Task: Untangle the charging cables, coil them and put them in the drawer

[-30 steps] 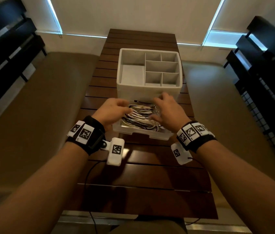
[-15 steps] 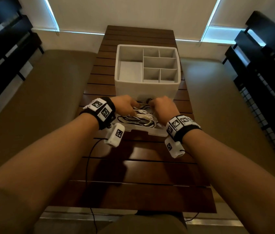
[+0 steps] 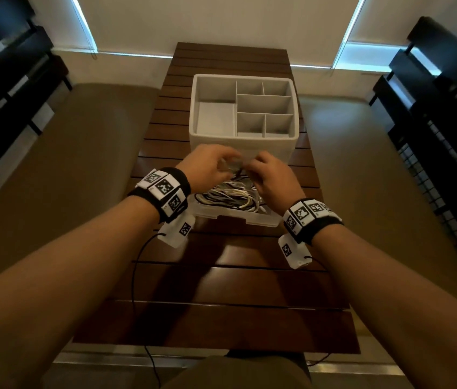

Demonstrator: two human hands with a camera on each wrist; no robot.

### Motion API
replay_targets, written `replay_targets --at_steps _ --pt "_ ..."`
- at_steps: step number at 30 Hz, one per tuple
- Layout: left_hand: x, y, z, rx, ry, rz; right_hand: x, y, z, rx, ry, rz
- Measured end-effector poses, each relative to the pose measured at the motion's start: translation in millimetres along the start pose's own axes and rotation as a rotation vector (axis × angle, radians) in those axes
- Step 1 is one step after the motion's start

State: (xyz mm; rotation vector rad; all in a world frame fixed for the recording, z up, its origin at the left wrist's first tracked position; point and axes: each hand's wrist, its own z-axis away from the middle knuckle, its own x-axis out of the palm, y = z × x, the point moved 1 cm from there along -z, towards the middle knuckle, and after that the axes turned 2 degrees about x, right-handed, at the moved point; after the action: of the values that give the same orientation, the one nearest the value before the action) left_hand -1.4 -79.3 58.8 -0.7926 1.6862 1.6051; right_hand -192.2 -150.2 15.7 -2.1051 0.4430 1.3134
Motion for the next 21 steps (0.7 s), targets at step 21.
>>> replay_targets --at_steps 21 --pt "15.9 -13.5 -9.6 -0.129 -0.553 -0.253 -2.2 -10.4 -5.1 -0.009 -0.547 0.105"
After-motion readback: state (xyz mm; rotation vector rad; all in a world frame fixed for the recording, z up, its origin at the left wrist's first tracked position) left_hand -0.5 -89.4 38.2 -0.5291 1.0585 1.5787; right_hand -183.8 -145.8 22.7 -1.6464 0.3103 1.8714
